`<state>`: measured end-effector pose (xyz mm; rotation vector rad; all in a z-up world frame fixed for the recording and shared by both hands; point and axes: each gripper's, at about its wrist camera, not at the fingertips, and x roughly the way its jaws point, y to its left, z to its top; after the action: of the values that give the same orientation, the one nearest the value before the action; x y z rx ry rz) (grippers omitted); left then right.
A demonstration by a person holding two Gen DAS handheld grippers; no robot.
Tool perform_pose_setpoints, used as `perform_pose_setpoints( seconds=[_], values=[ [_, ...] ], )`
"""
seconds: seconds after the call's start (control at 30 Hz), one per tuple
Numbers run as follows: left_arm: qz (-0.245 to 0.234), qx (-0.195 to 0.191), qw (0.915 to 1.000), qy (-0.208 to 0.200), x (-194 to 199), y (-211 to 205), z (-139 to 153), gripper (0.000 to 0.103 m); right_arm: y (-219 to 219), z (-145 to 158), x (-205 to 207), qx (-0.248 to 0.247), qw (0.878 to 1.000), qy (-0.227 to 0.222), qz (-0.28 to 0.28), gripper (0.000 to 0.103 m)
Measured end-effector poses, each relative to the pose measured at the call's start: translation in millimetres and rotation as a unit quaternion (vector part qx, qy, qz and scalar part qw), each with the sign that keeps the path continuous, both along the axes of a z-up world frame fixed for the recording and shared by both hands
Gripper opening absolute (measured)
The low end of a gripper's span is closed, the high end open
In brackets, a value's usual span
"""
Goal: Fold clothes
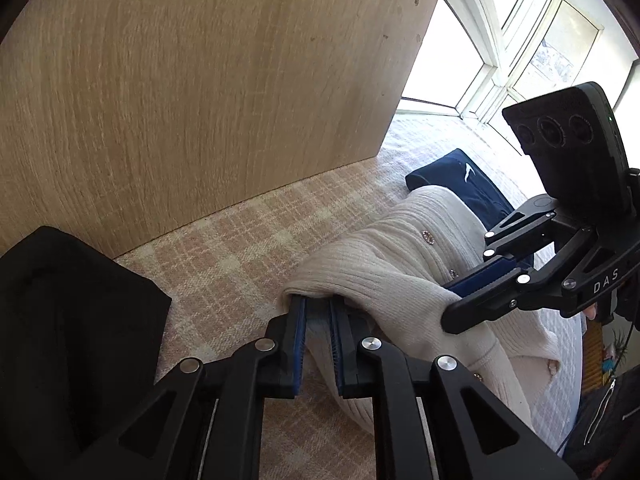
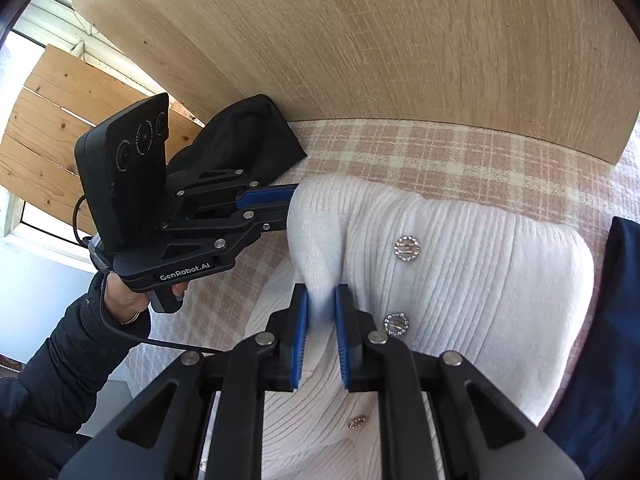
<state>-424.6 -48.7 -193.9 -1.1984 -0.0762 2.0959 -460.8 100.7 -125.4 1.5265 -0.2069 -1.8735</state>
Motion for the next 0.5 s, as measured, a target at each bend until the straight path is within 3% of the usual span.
perform_pose_setpoints(
  seconds=[0.13, 0.23, 0.37, 0.47, 0.5],
  values=[
    [0.034, 0.018, 0.9993, 0.004, -0.8, -16.3, 0.2, 0.011, 2.6, -5.4, -1.1, -0.042, 0.998, -0.038, -0.003, 0.014],
    [0.046, 0.005, 0.9989, 0.012, -3.3, -22.9, 5.8, 0.011, -12.3, -6.8, 2.4, -0.058, 0.996, -0.066, 0.019, 0.017],
    [0.033, -0.012, 0.9989, 0.032, 5.5, -28.0, 21.6, 0.013, -11.9, 16.4, 13.6, -0.05, 0.998, -0.027, 0.035, 0.019],
    [-0.007, 0.018, 0.9992, 0.035, 14.9, -17.7, 36.3, 0.013, -5.4, 26.0, 21.0, -0.02, 0.999, 0.021, 0.025, 0.019],
    [-0.021, 0.028, 0.9987, 0.036, 18.0, -14.2, 41.2, 0.016, -9.7, 18.8, 23.5, -0.007, 0.999, 0.019, 0.03, 0.019]
  ],
)
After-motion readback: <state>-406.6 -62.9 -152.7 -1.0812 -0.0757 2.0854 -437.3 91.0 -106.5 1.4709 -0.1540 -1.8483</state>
